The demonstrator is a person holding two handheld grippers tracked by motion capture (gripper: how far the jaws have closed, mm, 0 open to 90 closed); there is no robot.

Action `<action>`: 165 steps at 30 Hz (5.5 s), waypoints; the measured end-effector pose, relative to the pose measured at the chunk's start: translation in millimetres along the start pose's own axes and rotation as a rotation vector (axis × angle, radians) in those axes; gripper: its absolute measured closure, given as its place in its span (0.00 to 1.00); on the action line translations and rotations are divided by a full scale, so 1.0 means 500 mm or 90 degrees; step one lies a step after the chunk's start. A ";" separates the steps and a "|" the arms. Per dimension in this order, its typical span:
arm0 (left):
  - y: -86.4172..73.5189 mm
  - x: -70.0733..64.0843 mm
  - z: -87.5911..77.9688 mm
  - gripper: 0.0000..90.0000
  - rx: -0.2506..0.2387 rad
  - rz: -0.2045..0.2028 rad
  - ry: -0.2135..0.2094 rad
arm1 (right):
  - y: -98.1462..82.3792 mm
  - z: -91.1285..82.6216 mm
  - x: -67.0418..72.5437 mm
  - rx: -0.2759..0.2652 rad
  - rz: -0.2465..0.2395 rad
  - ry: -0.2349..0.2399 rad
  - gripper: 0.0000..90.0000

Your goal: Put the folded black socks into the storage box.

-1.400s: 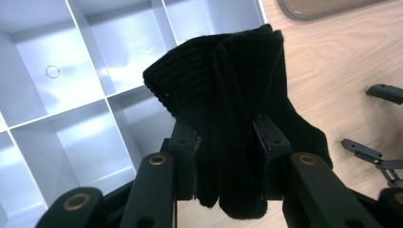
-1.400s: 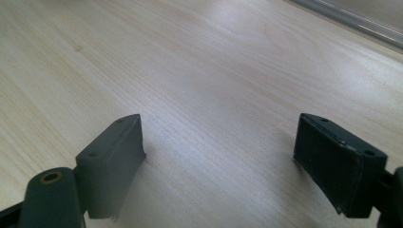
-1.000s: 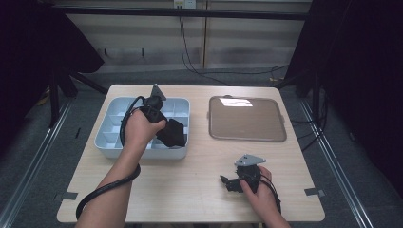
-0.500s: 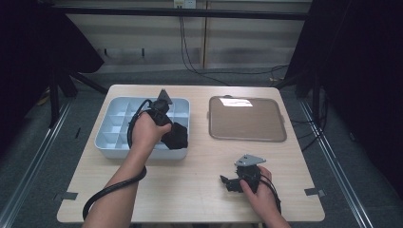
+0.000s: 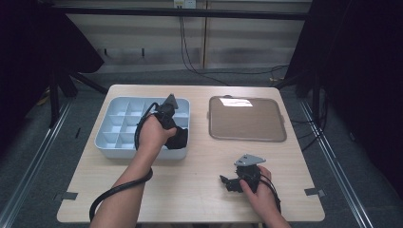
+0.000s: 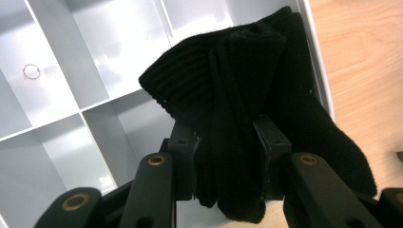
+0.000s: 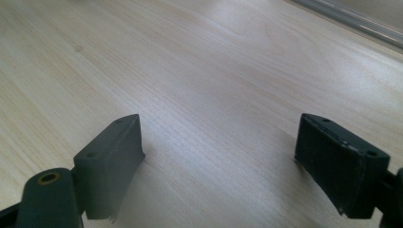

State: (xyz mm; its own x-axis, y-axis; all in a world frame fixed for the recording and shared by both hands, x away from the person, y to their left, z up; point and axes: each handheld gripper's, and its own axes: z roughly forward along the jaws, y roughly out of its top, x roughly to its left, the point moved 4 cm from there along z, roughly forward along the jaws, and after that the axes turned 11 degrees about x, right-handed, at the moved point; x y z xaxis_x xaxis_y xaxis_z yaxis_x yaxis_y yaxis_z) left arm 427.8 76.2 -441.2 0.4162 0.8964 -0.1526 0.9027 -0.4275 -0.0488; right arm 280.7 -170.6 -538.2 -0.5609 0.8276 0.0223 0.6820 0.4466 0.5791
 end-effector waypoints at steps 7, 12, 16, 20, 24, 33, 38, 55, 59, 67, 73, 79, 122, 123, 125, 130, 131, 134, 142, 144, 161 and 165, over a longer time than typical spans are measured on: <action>0.005 -0.013 0.010 0.73 0.016 0.008 0.034 | 0.001 0.001 0.002 0.004 0.005 0.001 0.16; 0.007 -0.018 0.017 0.73 0.023 0.003 0.036 | 0.001 0.001 0.001 0.004 0.003 0.000 0.16; 0.010 -0.021 0.020 0.73 0.029 -0.001 0.045 | 0.001 0.002 0.002 0.003 0.002 0.001 0.16; 0.010 -0.023 0.021 0.73 0.034 -0.001 0.051 | 0.002 0.002 0.002 0.003 0.003 0.001 0.16; 0.010 -0.029 0.024 0.71 0.036 0.008 0.075 | 0.002 0.002 0.003 0.005 0.006 0.002 0.16; 0.006 -0.011 0.030 0.55 0.032 -0.006 0.042 | 0.003 0.003 0.002 0.004 0.001 0.002 0.15; 0.006 -0.013 0.034 0.52 0.028 -0.002 0.049 | 0.003 0.003 0.001 0.003 -0.001 0.002 0.15; 0.010 -0.015 0.029 0.48 0.027 0.015 0.072 | 0.003 0.003 0.001 0.002 -0.002 0.003 0.15; 0.011 -0.011 0.011 0.41 0.006 0.031 0.085 | 0.003 0.003 0.001 0.002 -0.002 0.002 0.15; 0.016 -0.018 -0.017 0.39 -0.016 0.049 0.095 | 0.003 0.003 0.001 0.002 -0.002 0.002 0.15; 0.018 -0.018 -0.046 0.39 -0.034 0.038 0.091 | 0.003 0.003 0.001 0.002 -0.003 0.002 0.15; 0.021 -0.033 -0.062 0.61 -0.048 0.054 0.075 | 0.003 0.003 0.001 0.002 -0.003 0.002 0.15; 0.048 -0.047 0.054 0.97 0.017 0.067 0.083 | 0.003 0.003 0.001 0.002 -0.002 0.002 0.15; 0.049 -0.047 0.058 0.97 0.019 0.072 0.085 | 0.003 0.003 0.001 0.003 -0.002 0.002 0.15; 0.050 -0.049 0.061 0.97 0.021 0.071 0.088 | 0.003 0.003 0.001 0.002 -0.003 0.002 0.15; 0.053 -0.049 0.065 0.97 0.027 0.071 0.087 | 0.003 0.003 0.001 0.002 -0.003 0.001 0.15; 0.053 -0.048 0.068 0.97 0.029 0.065 0.084 | 0.003 0.003 0.001 0.002 -0.002 0.002 0.15; 0.053 -0.047 0.072 0.97 0.030 0.060 0.080 | 0.003 0.003 0.002 0.002 -0.001 0.002 0.15; 0.057 -0.046 0.088 0.97 0.045 0.061 0.076 | 0.003 0.003 0.001 0.002 -0.003 0.001 0.15; 0.058 -0.043 0.089 0.97 0.052 0.057 0.068 | 0.003 0.003 0.002 0.003 -0.002 0.002 0.15; 0.058 -0.051 0.097 0.96 0.065 0.061 0.090 | 0.004 0.003 0.002 0.002 -0.005 0.003 0.15; 0.055 -0.049 0.091 0.94 0.066 0.075 0.096 | 0.004 0.003 0.002 0.002 -0.005 0.003 0.15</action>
State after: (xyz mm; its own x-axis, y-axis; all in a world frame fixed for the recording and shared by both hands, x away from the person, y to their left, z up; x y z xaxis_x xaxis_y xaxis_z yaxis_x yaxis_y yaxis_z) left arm 437.7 37.2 -483.7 0.5367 0.8436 -0.0148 0.8341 -0.5331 -0.1419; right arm 282.3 -168.5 -538.5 -0.5677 0.8229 0.0216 0.6796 0.4537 0.5764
